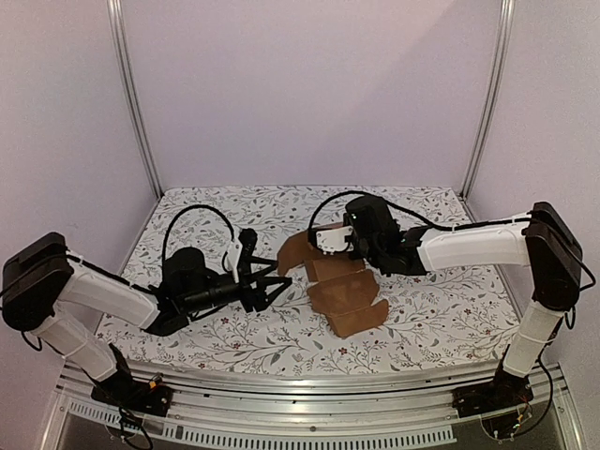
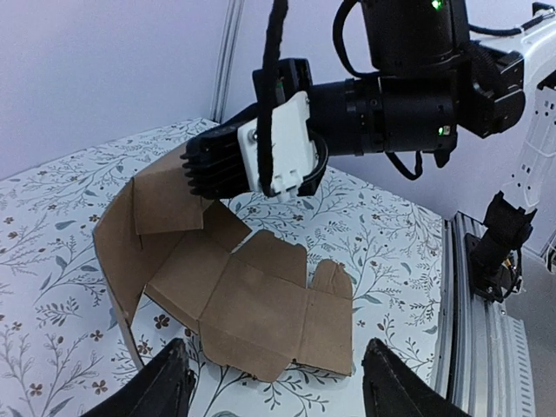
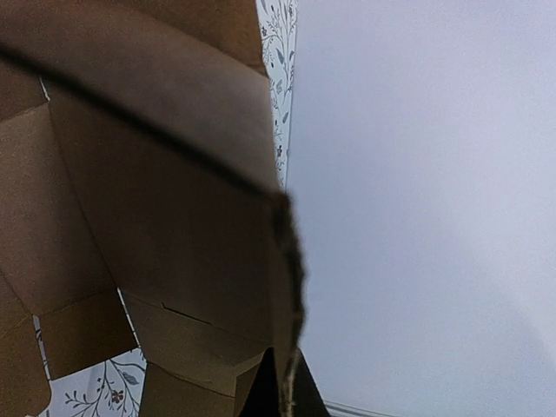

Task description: Fold the paper box

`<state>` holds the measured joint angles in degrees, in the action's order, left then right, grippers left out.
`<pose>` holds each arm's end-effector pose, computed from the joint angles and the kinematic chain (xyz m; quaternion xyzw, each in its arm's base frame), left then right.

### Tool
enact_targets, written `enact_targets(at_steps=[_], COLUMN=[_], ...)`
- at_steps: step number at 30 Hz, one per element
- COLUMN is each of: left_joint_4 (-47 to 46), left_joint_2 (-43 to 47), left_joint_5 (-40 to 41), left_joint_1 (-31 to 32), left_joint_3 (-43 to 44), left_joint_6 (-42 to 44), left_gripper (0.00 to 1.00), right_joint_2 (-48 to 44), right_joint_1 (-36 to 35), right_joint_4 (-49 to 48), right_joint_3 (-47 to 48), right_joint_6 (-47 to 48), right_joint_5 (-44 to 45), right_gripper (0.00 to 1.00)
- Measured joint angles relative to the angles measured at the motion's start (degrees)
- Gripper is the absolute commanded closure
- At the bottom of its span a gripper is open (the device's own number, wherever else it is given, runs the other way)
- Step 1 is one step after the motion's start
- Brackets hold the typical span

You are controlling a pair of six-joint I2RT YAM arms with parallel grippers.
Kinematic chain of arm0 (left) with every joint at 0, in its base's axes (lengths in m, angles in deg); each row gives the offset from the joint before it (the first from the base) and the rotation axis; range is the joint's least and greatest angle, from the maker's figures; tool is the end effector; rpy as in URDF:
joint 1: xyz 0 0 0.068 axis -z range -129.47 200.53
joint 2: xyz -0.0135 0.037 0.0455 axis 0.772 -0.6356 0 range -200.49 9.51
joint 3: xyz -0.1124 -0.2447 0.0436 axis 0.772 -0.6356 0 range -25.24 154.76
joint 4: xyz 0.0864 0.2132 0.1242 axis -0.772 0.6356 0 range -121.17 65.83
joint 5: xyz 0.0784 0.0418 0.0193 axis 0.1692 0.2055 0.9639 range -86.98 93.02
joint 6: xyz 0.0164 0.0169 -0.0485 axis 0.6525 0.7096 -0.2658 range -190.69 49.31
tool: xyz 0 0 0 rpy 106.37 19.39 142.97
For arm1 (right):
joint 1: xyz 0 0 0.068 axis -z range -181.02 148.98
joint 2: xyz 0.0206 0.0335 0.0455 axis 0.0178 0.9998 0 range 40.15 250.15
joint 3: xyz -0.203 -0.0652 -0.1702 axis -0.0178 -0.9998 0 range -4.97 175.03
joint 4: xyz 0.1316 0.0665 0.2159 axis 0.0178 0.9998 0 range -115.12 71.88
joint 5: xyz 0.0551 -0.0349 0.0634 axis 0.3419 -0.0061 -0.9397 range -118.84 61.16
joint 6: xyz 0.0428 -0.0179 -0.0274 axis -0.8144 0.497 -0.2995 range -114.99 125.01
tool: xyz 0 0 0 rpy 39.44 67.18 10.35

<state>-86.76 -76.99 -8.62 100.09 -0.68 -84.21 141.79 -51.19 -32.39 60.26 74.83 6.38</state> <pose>0.1763 -0.2179 0.1770 0.2936 0.6840 -0.4114 0.5259 0.2695 0.2910 0.2247 -0.6351 0.5437 -0.3394 0.4311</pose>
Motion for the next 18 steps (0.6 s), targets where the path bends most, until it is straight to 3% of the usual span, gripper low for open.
enact_targets(at_steps=[3,8,13,18], left_joint_4=[2.01,8.68,16.83,18.88], left_joint_2=[4.96,7.52,0.0,-10.25], left_joint_5=[1.27,12.85,19.1,19.06], left_joint_1=[0.02,-0.92,-2.97,-3.17], left_joint_3=[-1.27,-1.79,5.38,13.9], left_joint_6=[0.24,0.37,0.66,1.64], left_gripper=[0.36,0.41,0.42,0.42], right_joint_2=[0.0,0.0,0.04,1.11], right_joint_1=[-0.35,-0.92,-1.33,-1.38], right_joint_4=[-3.37,-6.97,-8.5,-9.38], right_joint_3=[-1.62,-4.17,-5.11,-5.4], right_joint_6=[0.66,1.31,1.46,1.44], right_joint_5=[1.25,2.45,2.93,3.34], right_gripper=[1.0,0.98,0.94,0.9])
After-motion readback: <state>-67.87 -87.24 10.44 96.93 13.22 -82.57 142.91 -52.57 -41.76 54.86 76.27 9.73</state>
